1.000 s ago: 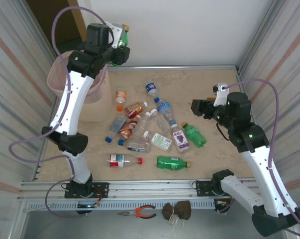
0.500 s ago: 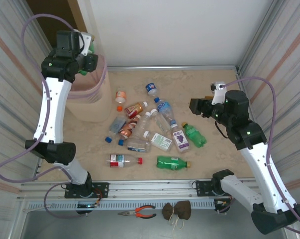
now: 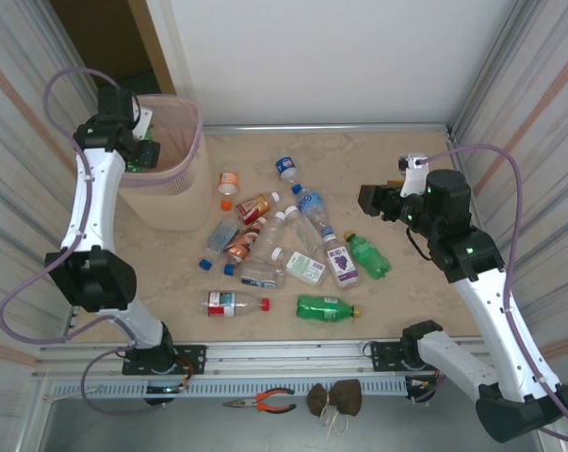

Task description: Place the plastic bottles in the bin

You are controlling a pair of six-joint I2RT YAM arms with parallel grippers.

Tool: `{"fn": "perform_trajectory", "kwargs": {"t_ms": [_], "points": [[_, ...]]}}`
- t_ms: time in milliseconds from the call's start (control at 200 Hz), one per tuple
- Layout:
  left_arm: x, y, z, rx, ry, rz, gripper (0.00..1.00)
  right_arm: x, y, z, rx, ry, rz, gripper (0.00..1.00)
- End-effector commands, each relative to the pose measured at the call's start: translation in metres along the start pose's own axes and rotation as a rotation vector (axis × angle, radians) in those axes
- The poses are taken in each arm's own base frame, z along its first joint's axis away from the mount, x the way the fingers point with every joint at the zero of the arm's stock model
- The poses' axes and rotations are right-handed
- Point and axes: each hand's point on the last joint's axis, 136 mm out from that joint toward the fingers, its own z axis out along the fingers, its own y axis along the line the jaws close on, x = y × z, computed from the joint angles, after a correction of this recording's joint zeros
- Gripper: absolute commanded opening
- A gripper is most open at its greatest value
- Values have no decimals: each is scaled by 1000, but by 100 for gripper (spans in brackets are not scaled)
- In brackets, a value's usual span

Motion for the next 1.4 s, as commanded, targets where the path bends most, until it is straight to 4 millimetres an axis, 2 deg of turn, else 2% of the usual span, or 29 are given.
{"fn": "perform_trajectory", "kwargs": {"t_ms": [0,346,711,822,977,1082,1393], "points": [[1,3,15,-4,2,21,63,-12,9,-4,-30,-37,-26,73],[33,-17,87,69,167,31,63,-12,9,-3,-27,-34,-30,73],[67,-42,142,139,280,3,65,-5,5,3,-15,-14,-25,73],[73,-49,153,155,301,-8,66,-5,4,3,-11,-14,-25,73],[76,-55,160,178,312,-22,70,-4,5,6,-20,-8,-19,73],[75,-55,157,181,306,-28,74,-4,5,6,-21,-7,-16,73],[43,-41,120,166,190,-65,78,-8,7,-1,-25,-22,-20,73]]}}
